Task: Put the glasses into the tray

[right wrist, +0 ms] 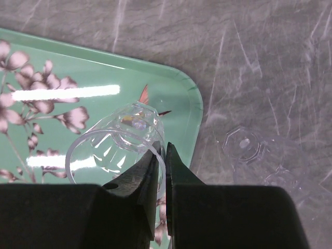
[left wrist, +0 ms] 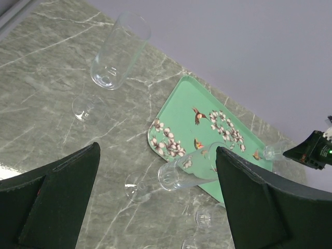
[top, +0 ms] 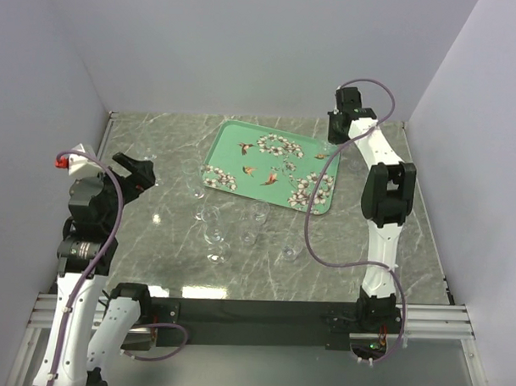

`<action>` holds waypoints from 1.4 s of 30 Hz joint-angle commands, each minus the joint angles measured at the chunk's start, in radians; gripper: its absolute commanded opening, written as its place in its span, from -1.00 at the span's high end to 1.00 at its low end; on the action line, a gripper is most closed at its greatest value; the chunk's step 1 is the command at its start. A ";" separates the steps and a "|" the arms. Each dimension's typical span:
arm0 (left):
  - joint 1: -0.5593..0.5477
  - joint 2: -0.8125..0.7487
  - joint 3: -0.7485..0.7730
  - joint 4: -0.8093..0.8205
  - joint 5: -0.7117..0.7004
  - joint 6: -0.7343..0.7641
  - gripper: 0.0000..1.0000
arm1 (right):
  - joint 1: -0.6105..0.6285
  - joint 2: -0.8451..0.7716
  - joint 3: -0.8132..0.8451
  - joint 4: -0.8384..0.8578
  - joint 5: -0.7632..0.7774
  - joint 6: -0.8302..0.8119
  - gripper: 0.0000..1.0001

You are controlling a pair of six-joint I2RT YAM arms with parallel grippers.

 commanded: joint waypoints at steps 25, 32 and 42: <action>0.005 0.122 0.102 0.073 -0.020 -0.088 -0.99 | -0.023 0.024 0.067 0.102 0.038 -0.072 0.04; 0.005 0.243 0.257 -0.038 -0.035 -0.013 -0.99 | -0.023 -0.094 0.035 0.144 -0.047 -0.173 -0.21; 0.059 0.490 0.490 -0.208 0.069 0.052 -0.99 | -0.022 -0.289 -0.161 0.086 -0.595 -0.474 -0.42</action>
